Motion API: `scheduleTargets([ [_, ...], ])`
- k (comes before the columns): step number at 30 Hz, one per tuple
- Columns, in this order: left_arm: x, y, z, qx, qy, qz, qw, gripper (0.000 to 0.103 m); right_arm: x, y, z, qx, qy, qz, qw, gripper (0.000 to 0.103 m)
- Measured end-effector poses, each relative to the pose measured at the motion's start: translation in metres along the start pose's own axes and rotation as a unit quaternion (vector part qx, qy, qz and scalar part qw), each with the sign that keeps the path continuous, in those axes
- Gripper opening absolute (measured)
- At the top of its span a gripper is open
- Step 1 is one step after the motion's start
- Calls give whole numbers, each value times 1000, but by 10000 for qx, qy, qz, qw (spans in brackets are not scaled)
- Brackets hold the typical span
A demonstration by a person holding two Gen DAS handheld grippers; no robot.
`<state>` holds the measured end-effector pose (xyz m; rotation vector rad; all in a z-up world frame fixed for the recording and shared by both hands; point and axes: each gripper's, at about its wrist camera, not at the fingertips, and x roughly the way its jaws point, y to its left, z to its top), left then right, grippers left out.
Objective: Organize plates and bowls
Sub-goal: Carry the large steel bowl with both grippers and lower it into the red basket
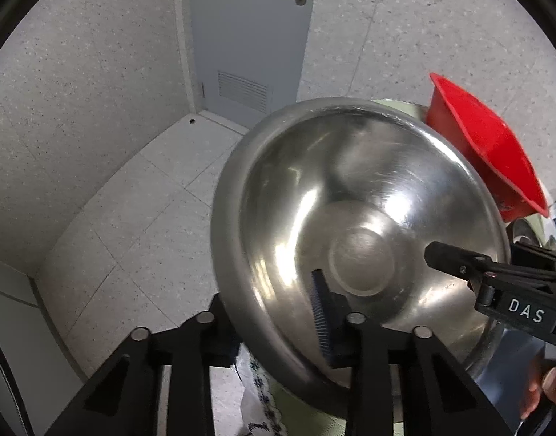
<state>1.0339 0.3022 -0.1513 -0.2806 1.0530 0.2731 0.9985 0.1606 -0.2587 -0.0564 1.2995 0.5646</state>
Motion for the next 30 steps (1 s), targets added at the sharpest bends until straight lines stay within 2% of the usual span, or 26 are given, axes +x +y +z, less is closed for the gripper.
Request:
scheduleTargets([
  [4, -4, -3, 10, -55, -212, -144, 9997, 23, -9, 4, -1, -127, -161, -29, 9998, 41],
  [7, -23, -8, 23, 71, -601, -52, 9982, 23, -24, 11, 1, -225, -348, 49, 9991, 41],
  [8, -34, -11, 17, 106, -694, -47, 9975, 23, -29, 10, 2, -222, -393, 80, 9990, 41],
  [12, -58, -35, 44, 389, -1217, 10, 9918, 23, -64, 6, 8, -234, -787, 170, 9965, 41],
  [15, -57, -66, 68, 632, -1466, -213, 9869, 24, -96, -13, 17, -131, -1134, 58, 9934, 41],
  [18, -40, -100, 90, 880, -1513, -465, 9835, 24, -115, -43, 27, 94, -1378, -137, 9903, 41],
  [22, 0, -143, 125, 1312, -1432, -771, 9779, 24, -122, -95, 39, 508, -1461, -492, 9867, 41],
  [26, 58, -184, 170, 1535, -1053, -1116, 9761, 24, -110, -144, 49, 913, -1338, -630, 9848, 41],
  [28, 85, -203, 186, 1630, -930, -1156, 9754, 24, -105, -164, 50, 1065, -1229, -676, 9844, 41],
  [30, 111, -219, 197, 1721, -794, -1179, 9748, 24, -106, -175, 38, 1174, -1146, -740, 9837, 41],
])
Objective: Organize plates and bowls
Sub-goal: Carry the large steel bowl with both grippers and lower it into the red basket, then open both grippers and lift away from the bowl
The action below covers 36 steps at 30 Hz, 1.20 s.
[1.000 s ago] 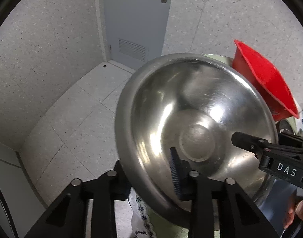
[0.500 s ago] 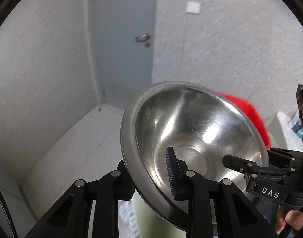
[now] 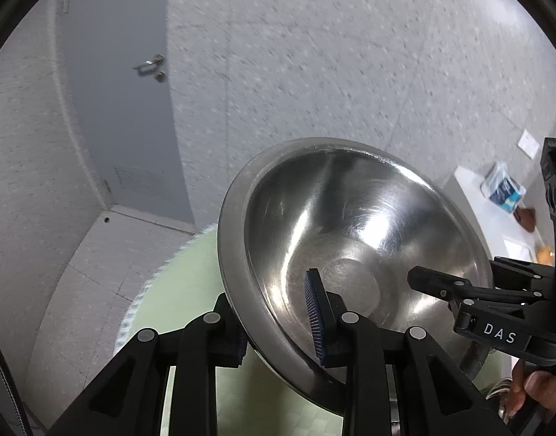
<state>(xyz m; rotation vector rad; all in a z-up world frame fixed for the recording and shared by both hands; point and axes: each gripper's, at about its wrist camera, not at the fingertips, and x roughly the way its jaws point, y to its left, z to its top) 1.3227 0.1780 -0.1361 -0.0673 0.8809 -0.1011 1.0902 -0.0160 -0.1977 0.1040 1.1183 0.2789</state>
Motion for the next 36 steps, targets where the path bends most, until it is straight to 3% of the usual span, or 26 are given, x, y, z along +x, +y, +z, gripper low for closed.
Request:
scheduleTargets([
  [6, 72, 2, 41, 38, 342, 22, 9994, 26, 17, -15, 4, 44, 144, -134, 9998, 41],
  [9, 88, -1, 47, -9, 470, 84, 9989, 26, 18, -12, 3, -51, 181, -222, 9996, 41],
  [15, 108, 2, 49, -29, 608, 111, 9981, 28, 39, -12, 4, -118, 383, -344, 9986, 43],
  [19, 88, -7, 31, 33, 560, -8, 9984, 42, 44, -14, 2, -124, 414, -387, 9983, 43],
  [21, 87, -10, 28, 86, 562, -99, 9983, 50, 43, -14, 2, -94, 387, -300, 9988, 50],
  [22, 87, -12, 27, 90, 555, -113, 9984, 52, 42, -13, 2, -78, 386, -182, 9991, 58],
  [28, 65, 4, 16, -154, 531, -304, 9980, 56, 34, -13, -4, 112, 227, 27, 9997, 65],
  [30, 54, 9, 12, -231, 471, -361, 9980, 62, 28, -14, -7, 224, 137, 112, 9996, 69],
  [32, 39, 14, 8, -221, 286, -123, 9993, 81, 20, -15, -9, 281, 21, 48, 9996, 81],
  [34, 23, 18, 3, -229, 87, -43, 9997, 90, 10, -16, -10, 371, -97, 191, 9991, 88],
  [36, 7, 19, -3, -205, 8, -17, 9998, 90, -3, -15, -15, 457, -218, 135, 9986, 98],
])
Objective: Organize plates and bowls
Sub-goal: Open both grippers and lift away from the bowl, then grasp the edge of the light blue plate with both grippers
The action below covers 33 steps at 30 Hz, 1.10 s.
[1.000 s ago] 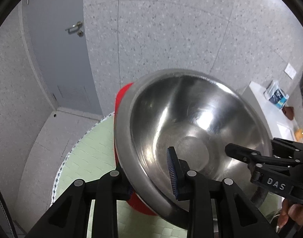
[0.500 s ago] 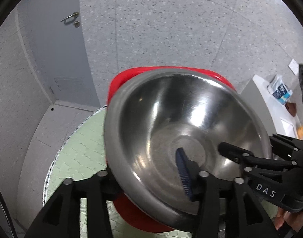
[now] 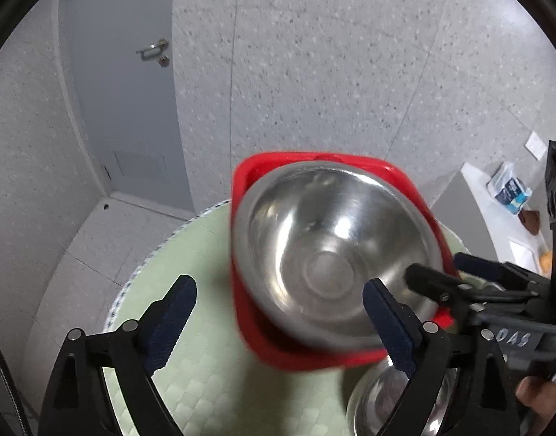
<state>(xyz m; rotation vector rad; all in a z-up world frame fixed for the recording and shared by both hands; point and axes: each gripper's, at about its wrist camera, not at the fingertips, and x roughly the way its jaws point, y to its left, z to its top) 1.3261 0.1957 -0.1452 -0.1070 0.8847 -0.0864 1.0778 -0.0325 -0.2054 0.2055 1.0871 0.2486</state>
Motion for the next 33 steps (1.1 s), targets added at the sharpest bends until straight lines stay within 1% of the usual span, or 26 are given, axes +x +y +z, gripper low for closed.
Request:
scheduleTargets([
  [1, -11, 1, -5, 28, -46, 19, 10000, 91, -11, 1, -4, 19, -116, -47, 9999, 101],
  [3, -35, 3, -18, 80, -153, 1, 9999, 92, -31, 3, -13, 51, -285, -43, 9996, 101],
  [4, -44, 2, -23, 98, -198, -14, 9998, 93, -48, 5, -22, 66, -379, -90, 9992, 101],
  [5, -58, 3, -30, 153, -116, -28, 9998, 95, -60, 7, -30, 73, -454, -126, 9989, 101],
  [7, -91, 3, -50, 214, -337, -14, 9992, 99, -87, 8, -48, 89, -619, -200, 9978, 101],
  [9, -117, 6, -69, 246, -473, 21, 9986, 101, -111, 10, -71, 121, -764, -252, 9967, 101],
  [12, -152, 5, -110, 267, -585, 18, 9979, 102, -138, 11, -103, 166, -887, -330, 9954, 102],
  [14, -169, 5, -134, 274, -590, 29, 9979, 102, -156, 15, -132, 240, -964, -390, 9943, 102],
  [15, -178, 5, -149, 276, -588, 36, 9979, 102, -161, 14, -139, 256, -984, -410, 9940, 102],
  [16, -185, 6, -161, 275, -571, 38, 9980, 102, -169, 17, -156, 271, -1039, -468, 9931, 102],
  [18, -197, 5, -191, 273, -447, 7, 9986, 102, -178, 21, -180, 267, -1085, -566, 9921, 103],
  [20, -207, 10, -207, 245, -368, -10, 9990, 102, -183, 22, -198, 314, -1103, -642, 9913, 103],
  [21, -212, 10, -223, 238, -303, -11, 9993, 102, -184, 24, -211, 351, -1090, -683, 9911, 103],
  [23, -216, 9, -239, 233, -171, 12, 9996, 102, -186, 21, -225, 418, -1067, -728, 9907, 103],
  [24, -217, 10, -240, 212, -110, 10, 9997, 102, -187, 21, -234, 445, -1039, -773, 9906, 103],
  [25, -219, 10, -249, 193, -45, -26, 9998, 102, -186, 23, -245, 476, -994, -823, 9905, 103],
  [26, -219, 11, -250, 184, 3, -39, 9998, 102, -185, 22, -247, 491, -970, -839, 9905, 103],
  [31, -220, 7, -280, 201, 324, -105, 9992, 102, -175, 27, -277, 541, -821, -1037, 9897, 103],
  [32, -218, 6, -280, 209, 367, -125, 9990, 102, -174, 25, -282, 541, -793, -1063, 9897, 103],
  [33, -218, 5, -287, 229, 432, -141, 9987, 102, -170, 25, -286, 560, -758, -1093, 9895, 103],
])
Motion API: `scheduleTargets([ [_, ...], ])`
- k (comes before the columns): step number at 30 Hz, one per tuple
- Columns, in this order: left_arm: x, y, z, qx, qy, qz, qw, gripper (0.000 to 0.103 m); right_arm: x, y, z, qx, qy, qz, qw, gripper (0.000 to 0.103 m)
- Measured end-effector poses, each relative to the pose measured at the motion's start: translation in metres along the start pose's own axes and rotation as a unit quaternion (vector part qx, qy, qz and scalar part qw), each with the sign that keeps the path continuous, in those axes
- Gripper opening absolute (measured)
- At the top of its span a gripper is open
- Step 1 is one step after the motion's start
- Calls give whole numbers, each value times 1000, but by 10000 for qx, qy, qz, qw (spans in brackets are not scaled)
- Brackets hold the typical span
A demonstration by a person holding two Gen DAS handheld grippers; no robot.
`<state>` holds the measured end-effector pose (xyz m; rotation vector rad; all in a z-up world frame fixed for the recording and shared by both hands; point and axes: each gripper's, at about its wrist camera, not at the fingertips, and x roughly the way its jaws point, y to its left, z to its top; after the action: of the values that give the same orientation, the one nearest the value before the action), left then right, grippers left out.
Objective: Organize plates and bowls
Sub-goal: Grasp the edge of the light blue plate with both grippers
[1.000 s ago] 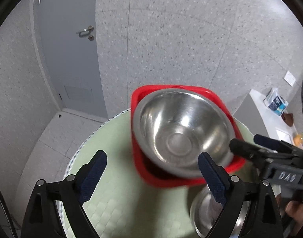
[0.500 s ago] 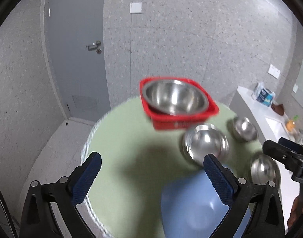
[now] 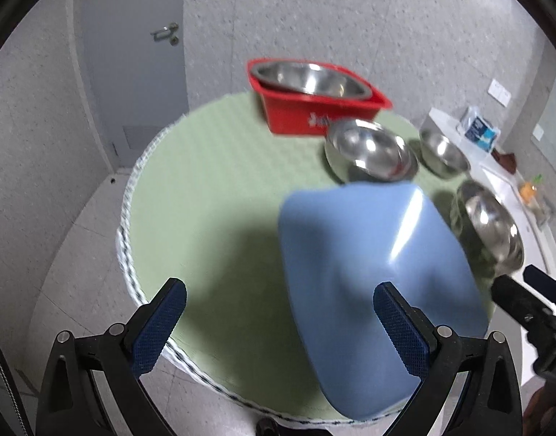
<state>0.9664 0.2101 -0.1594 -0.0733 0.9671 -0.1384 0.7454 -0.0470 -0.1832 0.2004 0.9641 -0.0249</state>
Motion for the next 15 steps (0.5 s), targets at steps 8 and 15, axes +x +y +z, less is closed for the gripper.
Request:
scheduleTargets([
  [8, 17, -7, -5, 176, 466, -208, 9985, 84, 39, 3, -18, 161, 619, 114, 9979, 95],
  [15, 32, -11, -2, 352, 732, -716, 9941, 24, 54, 7, -21, 124, 913, 311, 9953, 48],
])
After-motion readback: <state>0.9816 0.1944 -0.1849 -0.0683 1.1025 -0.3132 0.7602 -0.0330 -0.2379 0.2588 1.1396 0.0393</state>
